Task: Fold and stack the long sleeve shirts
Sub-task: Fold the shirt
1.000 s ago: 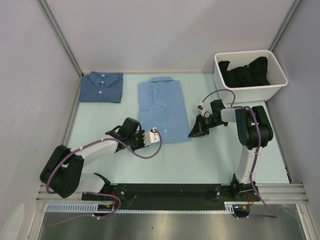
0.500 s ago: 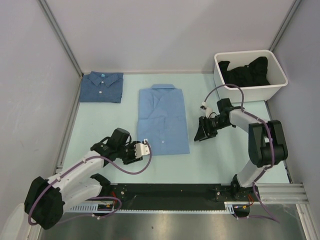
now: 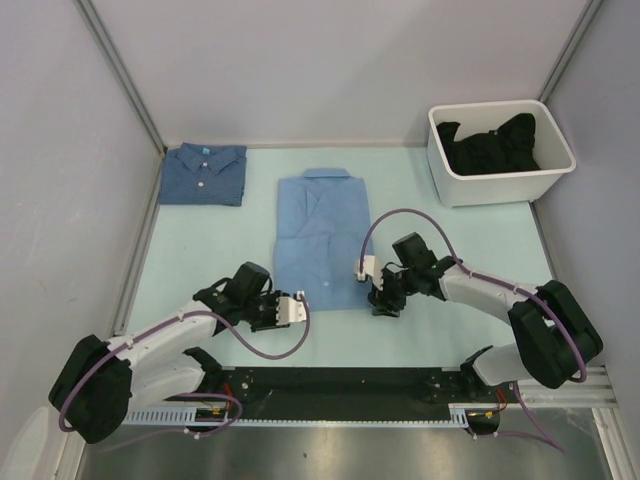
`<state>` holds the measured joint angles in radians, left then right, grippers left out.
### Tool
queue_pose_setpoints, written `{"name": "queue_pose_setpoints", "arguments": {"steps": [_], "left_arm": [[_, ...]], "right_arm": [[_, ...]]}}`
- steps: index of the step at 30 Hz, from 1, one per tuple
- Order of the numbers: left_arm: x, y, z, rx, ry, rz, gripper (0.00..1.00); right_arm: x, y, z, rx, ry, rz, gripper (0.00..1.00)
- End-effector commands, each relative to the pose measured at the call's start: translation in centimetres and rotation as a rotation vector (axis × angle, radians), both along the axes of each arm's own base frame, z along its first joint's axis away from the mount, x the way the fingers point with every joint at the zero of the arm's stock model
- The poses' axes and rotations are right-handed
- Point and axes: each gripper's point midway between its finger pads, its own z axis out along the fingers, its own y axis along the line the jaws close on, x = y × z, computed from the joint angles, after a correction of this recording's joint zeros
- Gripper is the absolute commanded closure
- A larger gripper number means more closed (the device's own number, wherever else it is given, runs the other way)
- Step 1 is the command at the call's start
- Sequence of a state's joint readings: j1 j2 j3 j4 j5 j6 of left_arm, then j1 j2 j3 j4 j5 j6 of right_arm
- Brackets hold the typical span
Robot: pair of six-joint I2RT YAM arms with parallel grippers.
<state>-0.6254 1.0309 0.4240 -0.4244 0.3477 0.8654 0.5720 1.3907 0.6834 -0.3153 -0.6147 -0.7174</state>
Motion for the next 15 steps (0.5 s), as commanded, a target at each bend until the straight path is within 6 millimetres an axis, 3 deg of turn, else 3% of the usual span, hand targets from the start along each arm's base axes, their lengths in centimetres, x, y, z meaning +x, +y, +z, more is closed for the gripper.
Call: {"name": "queue_pose_setpoints", "arguments": {"steps": [1,7,10,13,15], "left_arm": [[0.8,-0.6,-0.3,0.015,-0.069,-0.051,0.62],[0.7,-0.6,-0.5,0.024,-0.074,-0.062,0.62],[0.5,-0.7,-0.9,0.033,-0.068,-0.073,0.62],[0.8,-0.9,-1.0,0.036,-0.067,-0.066,0.62],[1.1,-0.9,-1.0,0.041,-0.063,-0.059,0.69]], "right_arm": [[2.6,0.2,-0.1,-0.018,-0.243,0.088,0.46],[2.2,0.5,-0.8,-0.05,-0.316,0.142,0.47],[1.5,0.3,-1.2,-0.063,-0.326,0.188,0.53],[1.1,0.2,-1.8,-0.089,-0.353,0.221,0.74],[1.2,0.2,-1.6,-0.093,-0.361,0.221,0.88]]}}
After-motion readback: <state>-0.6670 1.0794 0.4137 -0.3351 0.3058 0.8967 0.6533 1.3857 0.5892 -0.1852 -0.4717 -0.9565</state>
